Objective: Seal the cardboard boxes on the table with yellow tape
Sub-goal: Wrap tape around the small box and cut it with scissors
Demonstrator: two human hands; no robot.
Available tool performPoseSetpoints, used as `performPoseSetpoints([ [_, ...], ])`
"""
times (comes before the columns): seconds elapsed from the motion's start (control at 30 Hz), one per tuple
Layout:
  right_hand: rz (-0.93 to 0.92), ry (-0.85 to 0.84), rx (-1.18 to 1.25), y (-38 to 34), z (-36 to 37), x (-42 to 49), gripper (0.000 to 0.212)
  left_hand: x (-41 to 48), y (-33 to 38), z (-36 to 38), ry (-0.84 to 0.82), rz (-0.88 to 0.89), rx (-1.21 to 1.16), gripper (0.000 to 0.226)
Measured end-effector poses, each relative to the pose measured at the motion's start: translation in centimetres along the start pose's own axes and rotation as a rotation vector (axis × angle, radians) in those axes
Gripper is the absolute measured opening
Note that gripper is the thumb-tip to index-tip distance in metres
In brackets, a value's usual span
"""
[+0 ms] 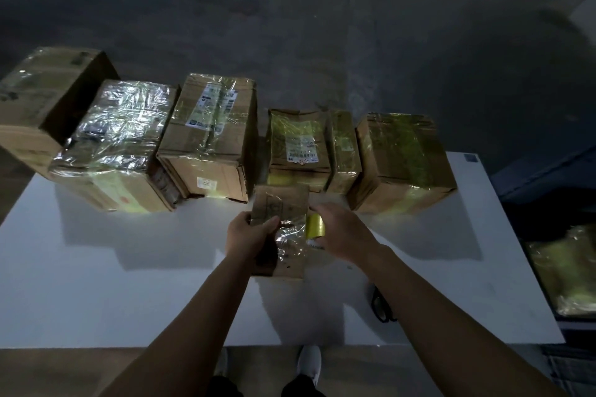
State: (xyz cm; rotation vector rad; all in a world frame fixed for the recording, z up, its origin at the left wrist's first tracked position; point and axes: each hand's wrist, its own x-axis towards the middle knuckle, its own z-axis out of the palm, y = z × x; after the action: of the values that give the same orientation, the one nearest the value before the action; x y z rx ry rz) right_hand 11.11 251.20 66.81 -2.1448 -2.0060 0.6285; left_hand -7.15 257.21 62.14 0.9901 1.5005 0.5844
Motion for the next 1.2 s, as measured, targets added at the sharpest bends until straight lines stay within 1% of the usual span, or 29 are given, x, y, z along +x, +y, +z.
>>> performPoseSetpoints([
  [0.07, -0.039, 0.042, -0.001, -0.7, -1.5, 0.1, 0.063, 0.1, -0.3, -0.9, -0.072, -0.101, -0.194, 0.035],
  [0.1, -0.055, 0.054, -0.009, -1.2, -2.2, 0.3, 0.062, 0.1, -0.6, -1.1, -0.101, -0.147, -0.232, 0.039],
  [0.13, -0.066, 0.05, -0.024, -1.8, -3.0, 0.6, 0.059, 0.1, -0.7, -1.2, -0.115, -0.184, -0.223, 0.045],
  [0.2, -0.083, 0.006, -0.084, -3.2, -3.7, 1.4, 0.053, 0.3, -1.1, -1.3, -0.098, -0.192, -0.098, 0.066],
  [0.23, -0.087, -0.011, -0.114, -3.8, -3.7, 1.8, 0.05, 0.4, -1.1, -1.5, -0.058, -0.147, -0.023, 0.072],
  [0.27, -0.092, -0.017, -0.131, -4.3, -3.5, 2.0, 0.048, 0.4, -0.8, -1.8, 0.01, -0.071, 0.055, 0.072],
  [0.3, -0.099, -0.009, -0.145, -4.8, -3.3, 2.2, 0.046, 0.3, -0.3, -2.1, 0.091, 0.031, 0.143, 0.067],
  [0.33, -0.105, 0.004, -0.169, -5.3, -2.9, 2.2, 0.044, 0.1, 0.1, -2.4, 0.138, 0.137, 0.195, 0.058],
  [0.37, -0.114, 0.023, -0.197, -5.8, -2.4, 2.2, 0.042, -0.2, 0.7, -2.6, 0.132, 0.212, 0.2, 0.049],
  [0.4, -0.13, 0.05, -0.215, -6.3, -2.0, 2.2, 0.041, -0.6, 1.1, -2.5, 0.085, 0.248, 0.188, 0.043],
  [0.47, -0.164, 0.085, -0.176, -6.8, -1.2, 2.2, 0.047, -1.1, 0.8, -2.1, -0.01, 0.274, 0.183, 0.039],
  [0.53, -0.189, 0.082, -0.063, -6.7, -1.0, 2.3, 0.055, -1.2, -0.2, -2.0, -0.028, 0.26, 0.189, 0.038],
  [0.6, -0.186, 0.072, 0.041, -5.9, -1.1, 2.2, 0.058, -1.0, -0.9, -2.0, 0.017, 0.231, 0.197, 0.035],
  [0.67, -0.156, 0.061, 0.058, -5.2, -0.9, 2.0, 0.062, -0.6, -1.3, -2.4, 0.084, 0.222, 0.258, 0.029],
  [0.77, -0.168, -0.005, 0.074, -6.3, 0.3, 1.9, 0.065, -0.3, -2.0, -3.2, 0.13, 0.178, 0.256, 0.024],
  [0.83, -0.221, -0.032, 0.02, -8.0, 0.6, 2.3, 0.063, -0.2, -2.5, -3.8, 0.155, 0.132, 0.299, 0.019],
  [0.9, -0.259, -0.005, -0.078, -9.1, 0.0, 2.7, 0.061, -0.2, -2.7, -4.1, 0.18, 0.118, 0.34, 0.016],
  [1.0, -0.253, 0.061, -0.131, -8.2, -2.1, 2.0, 0.057, 0.0, -2.6, -3.9, 0.192, 0.121, 0.328, 0.019],
  [1.13, -0.169, -0.013, -0.162, -6.9, -3.3, 0.9, 0.058, 0.4, -2.1, -3.3, 0.156, 0.108, 0.302, 0.015],
  [1.2, -0.172, -0.001, -0.109, -6.9, -2.3, 1.1, 0.059, 0.7, -1.5, -3.1, 0.151, 0.088, 0.284, 0.019],
])
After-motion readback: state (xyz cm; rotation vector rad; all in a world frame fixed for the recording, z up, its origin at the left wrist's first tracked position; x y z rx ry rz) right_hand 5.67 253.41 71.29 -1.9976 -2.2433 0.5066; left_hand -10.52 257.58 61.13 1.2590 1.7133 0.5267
